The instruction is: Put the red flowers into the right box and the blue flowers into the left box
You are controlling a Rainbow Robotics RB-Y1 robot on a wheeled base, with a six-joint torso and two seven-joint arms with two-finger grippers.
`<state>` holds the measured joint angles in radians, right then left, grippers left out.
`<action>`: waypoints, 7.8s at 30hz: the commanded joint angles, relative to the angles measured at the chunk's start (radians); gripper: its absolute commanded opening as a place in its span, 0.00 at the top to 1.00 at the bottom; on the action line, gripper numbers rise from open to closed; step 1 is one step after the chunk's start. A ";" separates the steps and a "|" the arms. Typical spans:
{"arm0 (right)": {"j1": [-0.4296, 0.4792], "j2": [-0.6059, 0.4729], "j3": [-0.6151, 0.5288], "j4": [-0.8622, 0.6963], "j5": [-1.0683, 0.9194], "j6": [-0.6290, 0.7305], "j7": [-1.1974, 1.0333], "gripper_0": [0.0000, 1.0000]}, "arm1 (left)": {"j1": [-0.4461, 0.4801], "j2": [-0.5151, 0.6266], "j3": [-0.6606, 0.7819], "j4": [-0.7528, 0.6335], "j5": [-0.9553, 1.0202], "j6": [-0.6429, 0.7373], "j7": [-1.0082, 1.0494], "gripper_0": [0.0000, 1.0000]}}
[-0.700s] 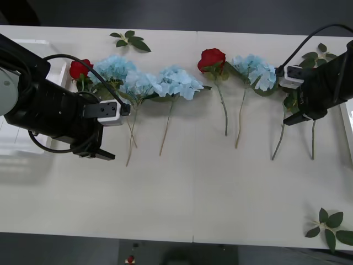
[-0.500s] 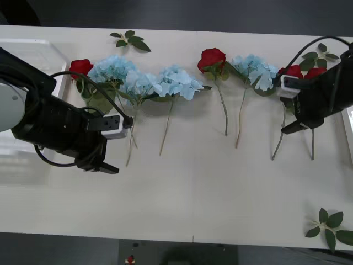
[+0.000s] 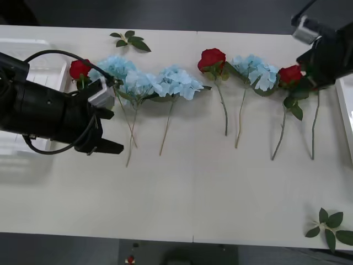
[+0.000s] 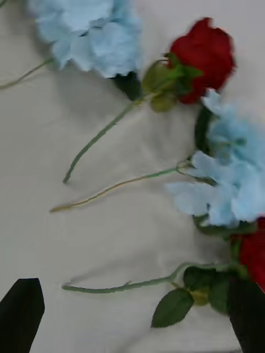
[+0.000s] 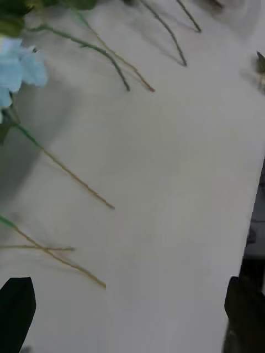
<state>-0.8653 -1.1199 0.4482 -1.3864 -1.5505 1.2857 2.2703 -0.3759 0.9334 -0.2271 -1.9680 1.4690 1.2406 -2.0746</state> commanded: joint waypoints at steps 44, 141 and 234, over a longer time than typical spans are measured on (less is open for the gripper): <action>0.037 0.203 0.104 0.584 0.392 -0.263 -1.083 0.04 | -0.469 -0.102 -0.397 0.802 -0.642 -0.369 1.401 0.00; 0.238 0.068 -0.306 0.687 0.739 -0.471 -0.672 0.29 | -0.518 -0.286 -0.601 1.176 -0.762 -0.652 1.372 0.30; 0.213 0.391 -0.043 0.216 0.734 -0.301 -1.358 1.00 | 0.012 -0.384 -0.106 0.256 0.800 -0.632 -0.479 1.00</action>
<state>-0.6189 -0.6982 0.4207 -1.1608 -0.8085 0.9886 0.9415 -0.3591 0.5760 -0.3193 -1.6709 2.2707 0.6443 -2.5392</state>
